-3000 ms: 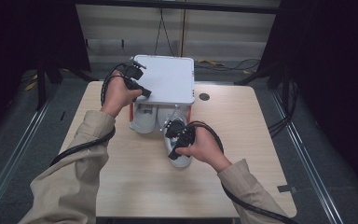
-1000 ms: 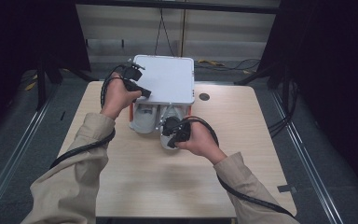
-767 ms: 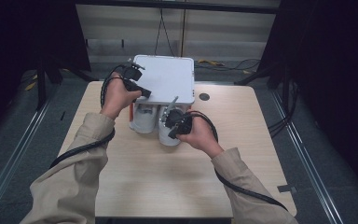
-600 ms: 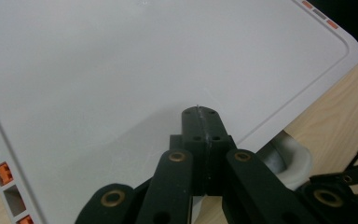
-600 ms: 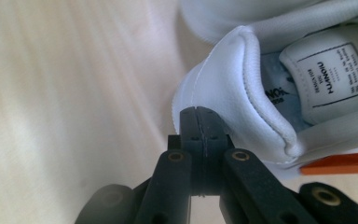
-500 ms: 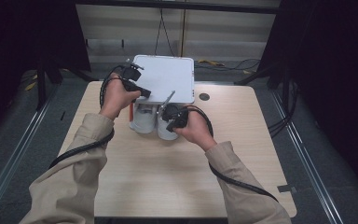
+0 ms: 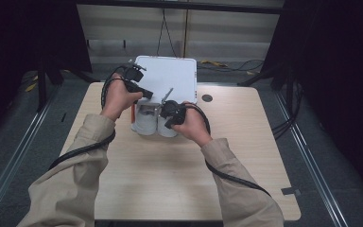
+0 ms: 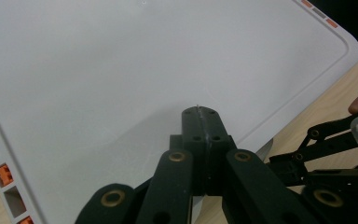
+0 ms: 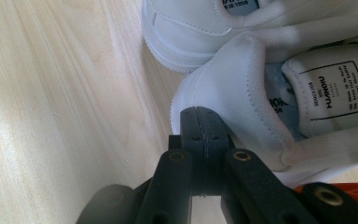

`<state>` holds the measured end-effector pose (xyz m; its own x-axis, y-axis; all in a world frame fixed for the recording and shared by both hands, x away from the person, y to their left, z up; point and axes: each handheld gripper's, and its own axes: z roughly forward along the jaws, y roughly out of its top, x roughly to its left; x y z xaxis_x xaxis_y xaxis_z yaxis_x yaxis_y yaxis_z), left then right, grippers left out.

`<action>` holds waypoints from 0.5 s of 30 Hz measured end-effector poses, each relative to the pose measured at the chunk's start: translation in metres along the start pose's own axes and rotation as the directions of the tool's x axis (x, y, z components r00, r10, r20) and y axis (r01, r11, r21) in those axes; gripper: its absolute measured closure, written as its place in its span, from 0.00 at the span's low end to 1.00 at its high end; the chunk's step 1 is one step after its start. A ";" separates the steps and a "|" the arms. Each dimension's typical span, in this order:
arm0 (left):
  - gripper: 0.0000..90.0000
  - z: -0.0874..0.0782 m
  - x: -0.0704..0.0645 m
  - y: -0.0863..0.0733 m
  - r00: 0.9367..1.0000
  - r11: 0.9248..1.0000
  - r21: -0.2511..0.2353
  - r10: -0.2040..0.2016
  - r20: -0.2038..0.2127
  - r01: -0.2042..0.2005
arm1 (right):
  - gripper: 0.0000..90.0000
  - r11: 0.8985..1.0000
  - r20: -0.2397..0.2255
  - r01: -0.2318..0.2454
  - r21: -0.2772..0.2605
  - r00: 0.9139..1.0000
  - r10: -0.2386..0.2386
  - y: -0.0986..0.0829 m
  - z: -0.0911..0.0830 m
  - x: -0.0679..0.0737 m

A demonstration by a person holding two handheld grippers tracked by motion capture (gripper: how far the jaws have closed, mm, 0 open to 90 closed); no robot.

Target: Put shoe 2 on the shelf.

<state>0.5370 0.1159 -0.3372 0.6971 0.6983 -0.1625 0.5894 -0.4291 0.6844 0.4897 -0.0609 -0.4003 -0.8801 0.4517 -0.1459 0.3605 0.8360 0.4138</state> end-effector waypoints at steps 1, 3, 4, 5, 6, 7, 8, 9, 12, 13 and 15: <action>1.00 0.000 0.000 0.000 1.000 1.000 0.001 0.000 0.001 0.000 | 1.00 1.000 0.000 -0.004 -0.003 1.000 0.004 0.000 -0.001 0.000; 1.00 0.000 -0.001 0.001 1.000 1.000 0.003 -0.001 -0.004 0.001 | 1.00 1.000 0.002 -0.021 0.003 1.000 0.021 -0.001 -0.001 0.000; 1.00 0.000 -0.002 0.001 1.000 1.000 0.006 0.006 -0.011 -0.006 | 1.00 1.000 0.004 -0.023 0.001 1.000 0.023 -0.001 -0.001 0.001; 1.00 0.000 -0.002 0.001 1.000 1.000 0.007 0.008 -0.010 -0.008 | 1.00 1.000 0.004 -0.023 0.001 1.000 0.023 -0.001 -0.001 0.001; 1.00 0.000 -0.002 0.001 1.000 1.000 0.002 0.008 -0.009 -0.008 | 1.00 1.000 0.014 -0.025 0.003 1.000 0.025 -0.002 -0.001 0.002; 1.00 0.000 -0.002 0.001 1.000 1.000 0.002 0.008 -0.009 -0.008 | 0.99 1.000 0.017 -0.025 -0.002 1.000 0.025 -0.003 -0.002 0.003; 1.00 0.000 -0.001 0.000 1.000 1.000 0.000 0.005 -0.003 -0.005 | 0.99 1.000 0.017 -0.025 -0.002 1.000 0.025 -0.003 -0.002 0.003; 1.00 0.000 0.000 0.000 1.000 1.000 -0.004 -0.008 0.002 0.008 | 0.96 0.999 -0.004 -0.038 -0.006 0.999 0.038 -0.004 -0.002 0.003; 1.00 -0.001 0.003 0.000 1.000 1.000 -0.004 -0.023 0.013 0.023 | 0.86 0.998 -0.036 -0.057 -0.012 0.998 0.056 -0.010 -0.007 0.006; 1.00 -0.002 0.003 0.000 0.999 0.999 -0.006 -0.032 0.018 0.032 | 0.82 0.997 -0.055 -0.075 -0.011 0.996 0.074 -0.013 -0.010 0.009; 0.89 -0.003 0.003 0.000 0.999 0.999 -0.007 -0.040 0.002 0.040 | 0.73 0.995 -0.091 -0.098 -0.015 0.991 0.096 -0.019 -0.015 0.013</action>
<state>0.5381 0.1201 -0.3352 0.6735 0.7140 -0.1915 0.6142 -0.3963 0.6824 0.4668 -0.0761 -0.3965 -0.8657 0.5000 -0.0228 0.4404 0.7827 0.4398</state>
